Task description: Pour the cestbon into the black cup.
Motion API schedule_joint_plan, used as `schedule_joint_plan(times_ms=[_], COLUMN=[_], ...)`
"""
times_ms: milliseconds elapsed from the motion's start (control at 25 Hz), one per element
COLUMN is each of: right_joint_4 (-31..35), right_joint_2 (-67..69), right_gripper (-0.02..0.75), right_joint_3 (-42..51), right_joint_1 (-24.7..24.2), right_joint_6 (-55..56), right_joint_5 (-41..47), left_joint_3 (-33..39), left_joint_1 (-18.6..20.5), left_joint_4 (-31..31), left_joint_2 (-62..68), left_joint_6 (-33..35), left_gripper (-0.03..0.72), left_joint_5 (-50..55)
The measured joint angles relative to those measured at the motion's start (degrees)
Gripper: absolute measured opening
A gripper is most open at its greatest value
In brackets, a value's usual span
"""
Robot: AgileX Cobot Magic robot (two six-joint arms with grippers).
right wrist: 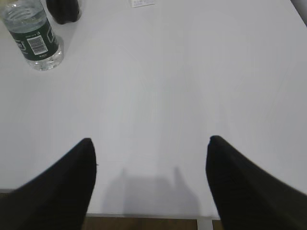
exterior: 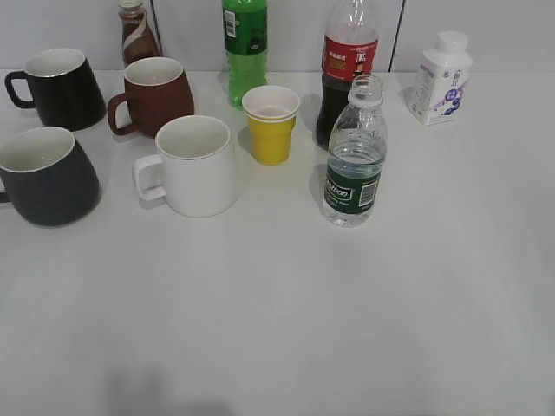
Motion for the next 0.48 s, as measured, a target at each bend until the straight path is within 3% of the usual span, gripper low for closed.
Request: schedule_joint_plan(times_ms=[480], right_joint_4=[0.0], right_joint_2=[0.0], right_gripper=[0.534], right_joint_3=[0.0], right_joint_1=[0.0], right_joint_6=[0.0], right_joint_5=[0.0], left_joint_3=[0.0], left_joint_1=[0.0], left_joint_4=[0.0], left_joint_2=[0.0], left_joint_6=[0.0], left_gripper=[0.468], left_joint_5=[0.0])
